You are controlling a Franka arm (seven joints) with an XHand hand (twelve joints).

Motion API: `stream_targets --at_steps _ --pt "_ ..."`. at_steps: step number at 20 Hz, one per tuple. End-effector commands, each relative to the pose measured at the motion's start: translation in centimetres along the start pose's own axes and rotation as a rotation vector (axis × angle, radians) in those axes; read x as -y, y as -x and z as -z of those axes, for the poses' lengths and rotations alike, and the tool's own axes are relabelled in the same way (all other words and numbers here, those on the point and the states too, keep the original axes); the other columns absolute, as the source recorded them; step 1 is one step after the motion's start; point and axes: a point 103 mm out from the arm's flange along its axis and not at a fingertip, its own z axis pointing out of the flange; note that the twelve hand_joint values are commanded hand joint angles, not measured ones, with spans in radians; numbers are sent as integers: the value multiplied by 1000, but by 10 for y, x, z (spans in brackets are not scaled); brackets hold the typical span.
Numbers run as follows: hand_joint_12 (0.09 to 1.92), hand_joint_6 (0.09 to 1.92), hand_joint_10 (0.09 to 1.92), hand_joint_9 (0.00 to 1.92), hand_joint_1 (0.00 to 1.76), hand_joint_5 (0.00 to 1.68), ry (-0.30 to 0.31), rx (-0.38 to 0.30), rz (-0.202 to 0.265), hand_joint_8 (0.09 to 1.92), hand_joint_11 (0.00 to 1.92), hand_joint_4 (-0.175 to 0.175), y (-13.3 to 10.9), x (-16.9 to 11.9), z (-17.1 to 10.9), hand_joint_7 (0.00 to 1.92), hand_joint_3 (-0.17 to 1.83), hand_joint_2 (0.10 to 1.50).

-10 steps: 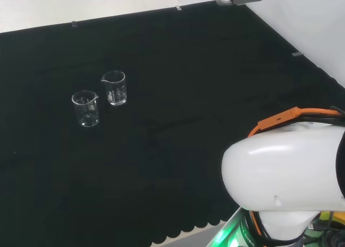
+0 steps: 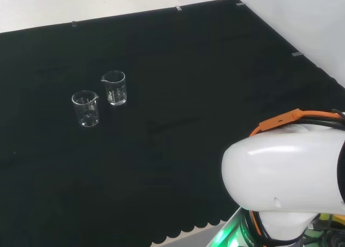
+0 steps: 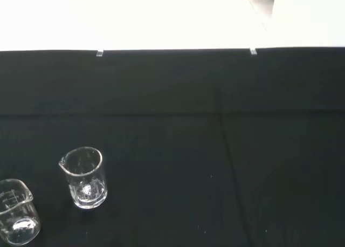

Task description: Pick up the beaker on the right.

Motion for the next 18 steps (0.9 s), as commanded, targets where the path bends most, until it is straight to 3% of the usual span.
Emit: stream_targets --at_steps 1,10,18 --pt "968 87 87 405 222 329 -2 5 7 87 0 -25 4 0 2 301 263 1329" --pt "973 87 87 403 247 315 -30 -6 3 87 0 -27 9 -7 -15 298 243 1310" --pt "970 87 87 400 369 247 -52 -69 13 87 0 -34 8 -24 -58 294 208 1206"
